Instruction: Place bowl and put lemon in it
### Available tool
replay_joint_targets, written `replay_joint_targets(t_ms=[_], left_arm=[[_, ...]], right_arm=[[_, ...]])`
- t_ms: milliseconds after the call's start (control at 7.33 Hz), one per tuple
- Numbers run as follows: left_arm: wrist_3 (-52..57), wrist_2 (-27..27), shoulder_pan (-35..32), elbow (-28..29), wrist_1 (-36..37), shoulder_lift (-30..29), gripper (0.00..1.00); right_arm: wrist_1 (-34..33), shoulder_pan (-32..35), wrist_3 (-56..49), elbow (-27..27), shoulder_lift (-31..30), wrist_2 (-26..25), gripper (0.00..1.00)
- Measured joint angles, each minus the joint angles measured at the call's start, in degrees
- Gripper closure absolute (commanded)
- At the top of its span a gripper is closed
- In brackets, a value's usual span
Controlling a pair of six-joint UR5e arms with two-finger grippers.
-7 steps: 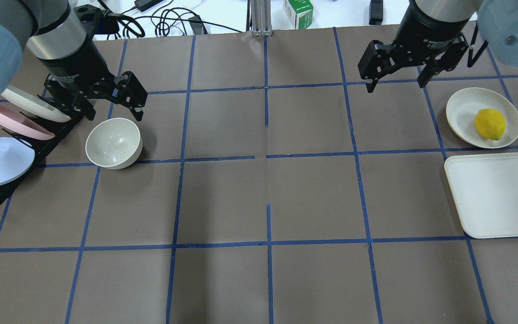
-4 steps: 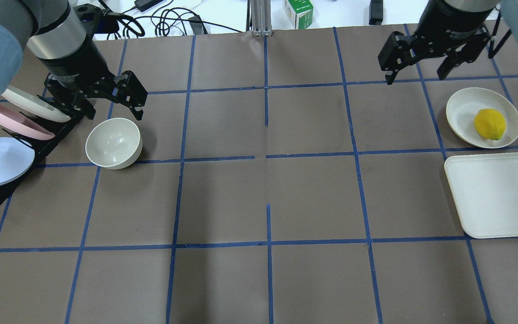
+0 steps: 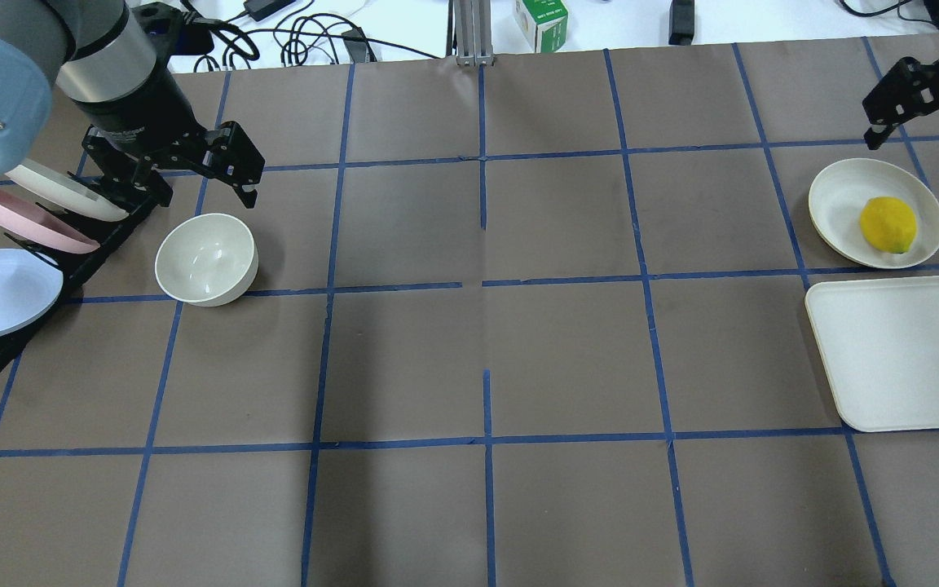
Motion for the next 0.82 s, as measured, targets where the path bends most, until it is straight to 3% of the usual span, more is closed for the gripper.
replay_joint_targets(t_ms=[409,682,818], left_arm=[[1.9,0.1,9.0,-0.1,1.4,-3.1,0.0],[5.0,-0.2,16.3,-2.1,7.0,-6.8,0.0],[5.9,-0.2,18.1,-5.2,12.9,-8.9,0.0]], right_arm=[[-13.0,-4.3,-7.6,0.2,13.8,-2.8,0.0],[-17.0,-5.7,-8.5,0.5,19.6,-3.2,0.04],[-19.2,-6.1,-8.7,1.5,21.3,-3.1,0.25]])
